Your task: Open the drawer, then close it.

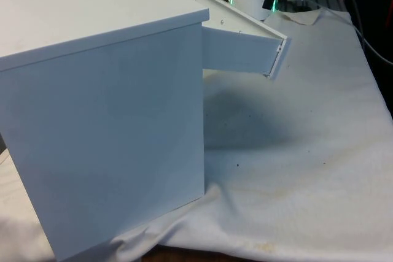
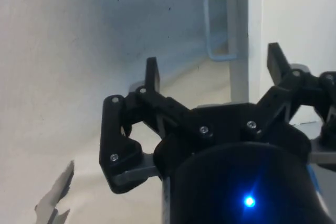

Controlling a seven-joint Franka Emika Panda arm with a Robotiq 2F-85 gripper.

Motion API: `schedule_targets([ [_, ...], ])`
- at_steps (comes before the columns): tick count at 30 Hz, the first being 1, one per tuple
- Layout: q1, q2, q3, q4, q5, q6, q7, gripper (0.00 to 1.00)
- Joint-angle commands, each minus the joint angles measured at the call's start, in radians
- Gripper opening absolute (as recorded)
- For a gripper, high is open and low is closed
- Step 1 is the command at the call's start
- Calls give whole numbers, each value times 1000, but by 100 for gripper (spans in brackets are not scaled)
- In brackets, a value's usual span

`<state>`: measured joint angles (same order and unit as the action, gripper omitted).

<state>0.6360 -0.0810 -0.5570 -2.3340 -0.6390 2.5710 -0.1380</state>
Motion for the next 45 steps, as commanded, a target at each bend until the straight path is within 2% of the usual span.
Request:
schedule_targets([
  [1, 4, 4, 8, -2, -13, -1, 24, 97],
  [3, 4, 6, 24, -12, -14, -1, 46, 100],
  [4, 2, 3, 20, -12, 0, 0, 24, 100],
  [5, 3, 5, 30, -16, -14, -1, 52, 100],
  [13, 3, 6, 76, -45, -15, 1, 110, 100],
  [14, 2, 5, 75, -45, 0, 0, 94, 100],
  [15, 3, 8, 81, -48, -14, 2, 117, 100],
  [18, 3, 15, 94, -54, -12, 6, 133, 100],
  [25, 3, 31, 116, -51, 0, 7, 145, 100],
  [32, 0, 81, 136, -41, -32, 17, 193, 100],
  [33, 2, 74, 139, -47, -5, 10, 174, 100],
  [34, 2, 81, 138, -45, -9, 14, 178, 100],
  [35, 0, 89, 137, -39, -45, 21, 206, 100],
  [37, 2, 95, 139, -39, -66, 23, 227, 100],
  [39, 2, 96, 140, -40, -81, 24, 241, 92],
  [42, 2, 97, 142, -43, -98, 24, 259, 74],
  [43, 2, 95, 144, -47, -76, 21, 241, 69],
  [44, 2, 97, 143, -43, -102, 24, 263, 69],
  [45, 2, 97, 143, -44, -107, 24, 268, 59],
])
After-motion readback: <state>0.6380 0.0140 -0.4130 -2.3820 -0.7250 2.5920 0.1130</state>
